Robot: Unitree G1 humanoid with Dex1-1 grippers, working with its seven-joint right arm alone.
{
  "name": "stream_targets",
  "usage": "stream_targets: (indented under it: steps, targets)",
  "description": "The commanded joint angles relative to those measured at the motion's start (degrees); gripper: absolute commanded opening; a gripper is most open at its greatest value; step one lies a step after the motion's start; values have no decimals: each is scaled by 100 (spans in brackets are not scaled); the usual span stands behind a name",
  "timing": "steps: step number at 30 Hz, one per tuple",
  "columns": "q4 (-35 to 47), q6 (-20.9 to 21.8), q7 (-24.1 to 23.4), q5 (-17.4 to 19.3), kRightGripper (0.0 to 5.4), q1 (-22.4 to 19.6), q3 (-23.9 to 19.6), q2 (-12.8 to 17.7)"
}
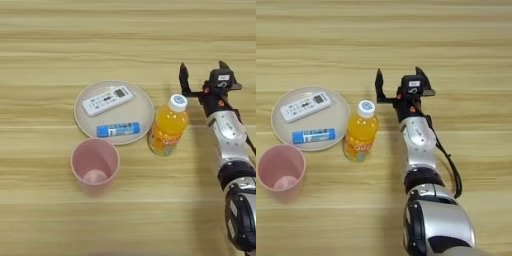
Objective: Move the objects on the table
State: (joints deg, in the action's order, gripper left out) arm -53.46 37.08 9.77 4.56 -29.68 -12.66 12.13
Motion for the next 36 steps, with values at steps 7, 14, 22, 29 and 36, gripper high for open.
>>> stream_targets:
  steps: [7,14,22,29,36]
  targets:
    - [2709,-455,-57,22,537,1379,287,-208]
    - [3693,-903,-197,9,537,2015,249,-201]
    - [5493,-1223,-61,450,537,2130,-48,149]
    - [7395,-2111,179,997,537,2291,22,418]
    - [7724,-2586,787,1252,537,3016,358,488]
